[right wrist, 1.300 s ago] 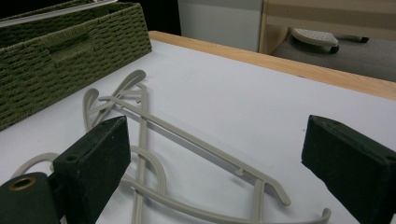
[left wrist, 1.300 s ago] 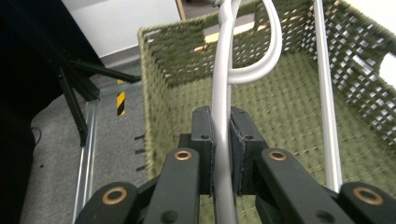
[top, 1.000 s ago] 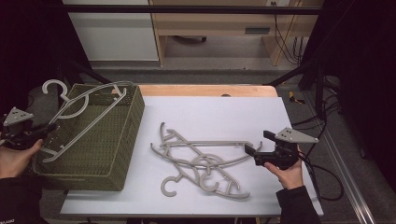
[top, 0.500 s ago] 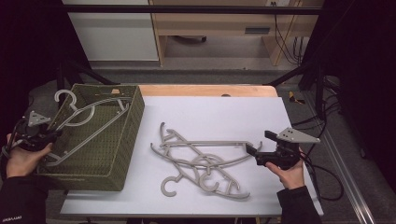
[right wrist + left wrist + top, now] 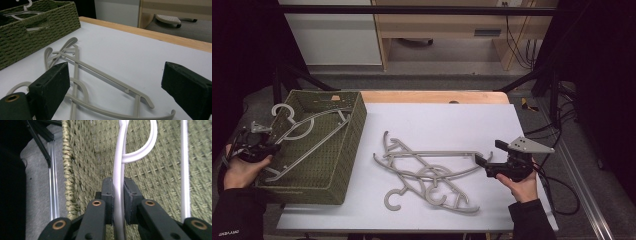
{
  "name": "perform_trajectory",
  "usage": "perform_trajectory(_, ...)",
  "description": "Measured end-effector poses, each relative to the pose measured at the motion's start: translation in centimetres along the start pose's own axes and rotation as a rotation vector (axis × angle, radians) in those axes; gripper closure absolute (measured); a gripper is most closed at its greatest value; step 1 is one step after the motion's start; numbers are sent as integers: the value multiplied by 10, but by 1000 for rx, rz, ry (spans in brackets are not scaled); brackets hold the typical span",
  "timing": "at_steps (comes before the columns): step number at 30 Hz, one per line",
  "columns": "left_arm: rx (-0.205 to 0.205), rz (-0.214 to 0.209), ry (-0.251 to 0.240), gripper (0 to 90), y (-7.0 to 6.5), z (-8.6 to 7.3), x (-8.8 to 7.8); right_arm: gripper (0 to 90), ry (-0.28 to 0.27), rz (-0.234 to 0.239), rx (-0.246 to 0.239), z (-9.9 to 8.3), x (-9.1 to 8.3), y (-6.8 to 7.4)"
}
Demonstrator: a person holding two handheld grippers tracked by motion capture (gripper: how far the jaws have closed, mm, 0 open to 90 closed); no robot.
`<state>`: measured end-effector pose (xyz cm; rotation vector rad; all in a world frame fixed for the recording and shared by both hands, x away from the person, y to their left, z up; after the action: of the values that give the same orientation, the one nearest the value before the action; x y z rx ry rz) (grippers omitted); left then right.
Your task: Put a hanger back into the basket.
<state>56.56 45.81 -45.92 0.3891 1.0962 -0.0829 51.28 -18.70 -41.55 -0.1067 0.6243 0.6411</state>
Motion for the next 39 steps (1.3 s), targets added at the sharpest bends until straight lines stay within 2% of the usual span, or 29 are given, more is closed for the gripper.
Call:
perform_trajectory(2, -5, -4, 19, 748, -1, -1, 3, 83, -5, 0, 3, 1, -1, 0)
perform_trajectory(5, 2, -1, 20, 698, -2, -1, 4, 83, -3, -1, 3, 0, -1, 0)
perform_trajectory(9, -2, -12, -35, 636, -3, 3, -3, 83, 8, 0, -4, -1, 1, 1)
perform_trajectory(11, -19, -26, -64, 602, -4, 6, -8, 83, 11, 2, -7, -2, 2, 0)
perform_trajectory(15, -38, -59, -147, 531, -9, 15, -20, 84, 9, 3, -1, -1, 3, 2)
perform_trajectory(18, -44, -65, -201, 470, -13, 22, -30, 85, 7, 4, -2, -1, 2, 2)
perform_trajectory(21, -46, -97, -265, 401, -21, 30, -41, 85, 4, 3, -1, 0, 3, 2)
perform_trajectory(23, -40, -131, -316, 350, -31, 36, -50, 85, 4, 4, -3, 0, 2, 3)
perform_trajectory(27, -20, -182, -375, 269, -49, 43, -64, 85, 2, 8, -13, 2, 2, 5)
perform_trajectory(29, -16, -222, -408, 241, -61, 49, -71, 84, 3, 7, -12, 2, 3, 6)
perform_trajectory(31, 2, -264, -443, 214, -78, 54, -79, 84, 2, 14, -16, 3, 2, 8)
perform_trajectory(35, 55, -281, -469, 178, -106, 60, -90, 83, 0, 16, -21, 4, 0, 9)
perform_trajectory(39, 86, -344, -515, 151, -138, 66, -106, 81, 0, 17, -23, 4, 1, 11)
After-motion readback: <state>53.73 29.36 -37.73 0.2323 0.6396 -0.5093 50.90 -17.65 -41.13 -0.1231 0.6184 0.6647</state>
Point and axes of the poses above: each handheld gripper's, and its own axes: x roughly forward along the jaws, z roughly out of its top, y roughly to its left, the point moved 10 cm from there along x, roughly forward along the jaws, and after that the axes turned 13 degrees about y, right-handed, at the moved point
